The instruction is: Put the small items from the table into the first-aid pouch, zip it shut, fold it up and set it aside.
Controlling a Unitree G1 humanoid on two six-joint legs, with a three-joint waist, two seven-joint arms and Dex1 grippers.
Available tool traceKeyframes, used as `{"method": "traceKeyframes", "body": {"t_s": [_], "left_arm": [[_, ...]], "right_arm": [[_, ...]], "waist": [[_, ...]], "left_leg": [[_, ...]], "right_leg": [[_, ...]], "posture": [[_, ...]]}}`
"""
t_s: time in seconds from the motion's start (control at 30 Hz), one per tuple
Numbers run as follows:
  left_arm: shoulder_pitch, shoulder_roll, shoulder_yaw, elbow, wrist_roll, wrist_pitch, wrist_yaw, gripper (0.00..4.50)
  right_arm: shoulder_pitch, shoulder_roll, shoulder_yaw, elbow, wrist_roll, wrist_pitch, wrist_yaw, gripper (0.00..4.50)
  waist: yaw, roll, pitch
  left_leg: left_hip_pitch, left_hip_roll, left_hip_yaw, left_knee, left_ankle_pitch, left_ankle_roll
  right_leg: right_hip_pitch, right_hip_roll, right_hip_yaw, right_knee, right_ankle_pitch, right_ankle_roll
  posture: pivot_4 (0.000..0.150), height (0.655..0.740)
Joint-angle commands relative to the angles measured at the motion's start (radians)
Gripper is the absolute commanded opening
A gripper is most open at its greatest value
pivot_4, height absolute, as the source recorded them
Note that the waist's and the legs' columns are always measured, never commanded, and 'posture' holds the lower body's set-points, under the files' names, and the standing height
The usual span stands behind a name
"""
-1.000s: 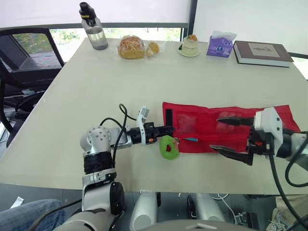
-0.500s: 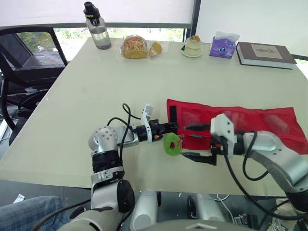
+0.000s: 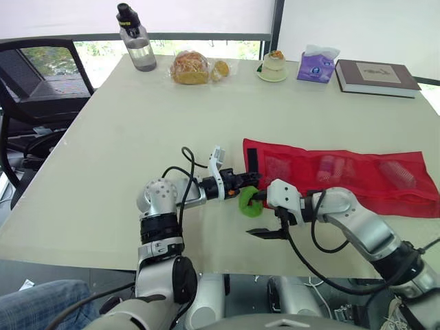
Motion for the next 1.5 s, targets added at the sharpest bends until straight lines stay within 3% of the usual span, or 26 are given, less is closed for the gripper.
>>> {"method": "traceKeyframes", "body": {"t_s": [0.03, 0.2, 0.33, 0.4, 0.77, 1.0, 1.23, 1.5], "left_arm": [[0.041, -0.002, -0.051, 0.013, 0.012, 0.013, -0.003, 0.02], [0.051, 0.014, -0.070, 0.008, 0.011, 0.009, -0.009, 0.00], [0.049, 0.039, -0.077, 0.033, 0.017, -0.007, -0.024, 0.00], [0.047, 0.052, -0.090, 0.042, 0.026, -0.024, -0.033, 0.00], [0.065, 0.198, -0.191, 0.079, 0.079, -0.137, -0.112, 0.00], [0.092, 0.320, -0.230, 0.060, 0.072, -0.167, -0.173, 0.00], [0.075, 0.483, -0.250, 0.123, 0.101, -0.227, -0.261, 0.00], [0.074, 0.599, -0.238, 0.192, 0.131, -0.276, -0.309, 0.00]], "right_arm": [[-0.011, 0.009, 0.011, 0.029, -0.051, 0.037, -0.020, 4.50], [0.018, -0.041, 0.034, 0.031, -0.113, -0.022, 0.024, 2.93], [0.076, -0.089, -0.020, -0.052, -0.090, -0.020, 0.033, 0.77], [0.117, -0.084, -0.071, -0.089, -0.056, -0.018, 0.016, 0.06], [0.442, 0.050, -0.476, -0.265, 0.150, -0.005, -0.217, 0.02], [0.538, 0.169, -0.681, -0.295, 0.257, 0.068, -0.407, 0.02], [0.572, 0.112, -0.900, -0.137, 0.234, 0.007, -0.466, 0.02], [0.505, 0.048, -1.065, 0.093, 0.097, -0.043, -0.683, 0.02]], "waist": [[-0.001, 0.000, -0.001], [0.001, 0.001, -0.005], [0.000, 0.001, -0.006], [0.000, 0.002, -0.008], [-0.015, 0.005, -0.012], [-0.039, 0.005, -0.015], [-0.057, 0.005, -0.015], [-0.057, 0.005, -0.014]], "left_leg": [[0.000, 0.000, 0.000, 0.000, 0.000, 0.000], [0.001, 0.000, 0.000, -0.001, 0.000, 0.000], [0.000, 0.000, 0.000, -0.002, 0.000, 0.000], [0.001, 0.000, 0.000, -0.002, 0.000, 0.000], [0.002, 0.001, 0.001, -0.003, 0.000, 0.000], [0.017, 0.001, 0.002, -0.016, 0.000, 0.000], [0.017, 0.002, 0.005, -0.020, 0.000, 0.000], [0.017, 0.003, 0.012, -0.022, 0.000, 0.000]], "right_leg": [[0.000, 0.000, 0.000, 0.000, 0.000, 0.000], [0.001, 0.000, 0.000, -0.001, 0.000, 0.000], [0.001, 0.000, 0.000, -0.003, 0.000, 0.000], [0.001, 0.000, 0.000, -0.003, 0.000, 0.000], [0.001, 0.001, 0.001, -0.002, -0.002, -0.003], [0.005, 0.002, 0.010, -0.002, -0.005, -0.007], [0.000, 0.003, 0.013, 0.000, -0.006, -0.008], [-0.002, 0.003, 0.015, 0.000, -0.008, -0.007]], "posture": [[0.150, 0.7400], [0.150, 0.7400], [0.150, 0.7400], [0.150, 0.7400], [0.150, 0.7400], [0.150, 0.7400], [0.150, 0.7400], [0.150, 0.7400]]}}
